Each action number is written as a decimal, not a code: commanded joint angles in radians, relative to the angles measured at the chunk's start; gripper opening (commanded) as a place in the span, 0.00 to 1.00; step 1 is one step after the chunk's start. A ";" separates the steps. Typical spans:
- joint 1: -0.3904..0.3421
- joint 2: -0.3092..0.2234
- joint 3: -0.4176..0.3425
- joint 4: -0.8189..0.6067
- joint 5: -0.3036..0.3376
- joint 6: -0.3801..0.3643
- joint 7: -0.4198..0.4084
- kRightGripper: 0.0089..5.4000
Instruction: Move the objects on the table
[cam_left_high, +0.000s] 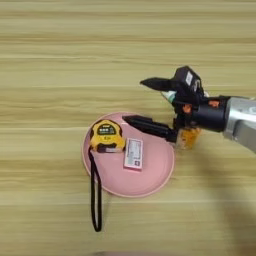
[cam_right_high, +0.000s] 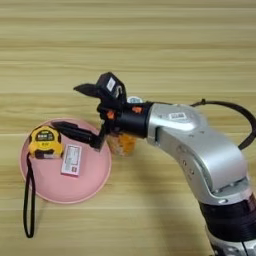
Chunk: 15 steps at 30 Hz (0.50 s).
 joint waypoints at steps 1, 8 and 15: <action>-0.051 -0.016 0.006 -0.029 -0.002 0.047 -0.052 0.99; -0.027 -0.025 0.086 -0.001 -0.039 0.120 -0.088 0.99; -0.015 -0.028 0.127 0.073 -0.059 0.104 -0.066 0.99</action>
